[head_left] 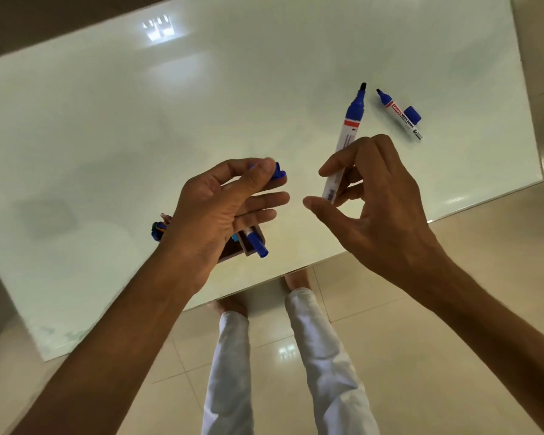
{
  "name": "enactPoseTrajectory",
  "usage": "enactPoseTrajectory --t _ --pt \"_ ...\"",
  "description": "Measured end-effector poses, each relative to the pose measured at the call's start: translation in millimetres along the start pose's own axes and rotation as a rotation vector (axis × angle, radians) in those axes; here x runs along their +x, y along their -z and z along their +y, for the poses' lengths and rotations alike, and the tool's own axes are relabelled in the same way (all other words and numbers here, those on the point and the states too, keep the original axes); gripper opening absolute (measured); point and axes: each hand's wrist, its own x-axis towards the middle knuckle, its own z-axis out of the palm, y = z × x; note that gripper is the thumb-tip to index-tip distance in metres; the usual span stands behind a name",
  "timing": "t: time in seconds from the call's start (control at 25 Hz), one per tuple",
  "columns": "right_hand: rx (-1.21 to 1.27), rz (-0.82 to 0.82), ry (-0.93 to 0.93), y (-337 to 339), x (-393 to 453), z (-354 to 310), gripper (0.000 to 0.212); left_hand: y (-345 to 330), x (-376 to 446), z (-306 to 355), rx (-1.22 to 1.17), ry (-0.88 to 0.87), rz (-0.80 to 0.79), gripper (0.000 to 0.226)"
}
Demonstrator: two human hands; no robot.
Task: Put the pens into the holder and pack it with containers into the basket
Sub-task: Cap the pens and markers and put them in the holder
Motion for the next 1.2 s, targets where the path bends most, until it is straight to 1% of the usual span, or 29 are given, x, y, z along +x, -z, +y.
enactPoseTrajectory --t 0.08,0.24,0.32,0.4,0.52,0.68,0.84,1.0,1.2 --pt "0.011 -0.024 -0.019 2.4 -6.2 0.7 0.031 6.1 0.1 2.2 -0.032 -0.01 0.019 0.028" --pt "0.022 -0.067 0.01 4.4 -22.0 -1.5 0.023 10.9 -0.4 3.7 -0.146 -0.01 0.059 0.039" --pt "0.046 -0.075 0.0 5.1 -28.2 -2.9 0.02 10.7 -0.5 3.2 -0.19 -0.016 0.061 0.035" --pt "0.057 -0.077 -0.012 7.1 -32.2 -4.1 0.019 9.5 -0.2 2.5 -0.174 -0.022 0.052 0.032" --pt "0.057 -0.08 -0.01 9.7 -36.4 -5.8 0.019 8.8 0.9 -0.4 -0.124 -0.029 0.052 0.03" --pt "0.047 -0.07 0.033 12.7 -37.0 -6.9 0.022 8.1 2.2 -3.6 -0.091 -0.052 0.09 0.014" --pt "0.032 -0.052 0.069 13.1 -36.7 -10.4 0.024 7.1 4.0 -2.7 -0.129 -0.03 0.126 0.017" --pt "0.039 -0.046 0.061 12.7 -37.8 -14.0 0.024 6.9 6.1 -3.8 -0.228 0.015 0.191 0.019" --pt "0.043 -0.06 0.057 12.1 -36.3 -14.4 0.024 10.7 6.3 -2.4 -0.251 0.023 0.186 0.017"
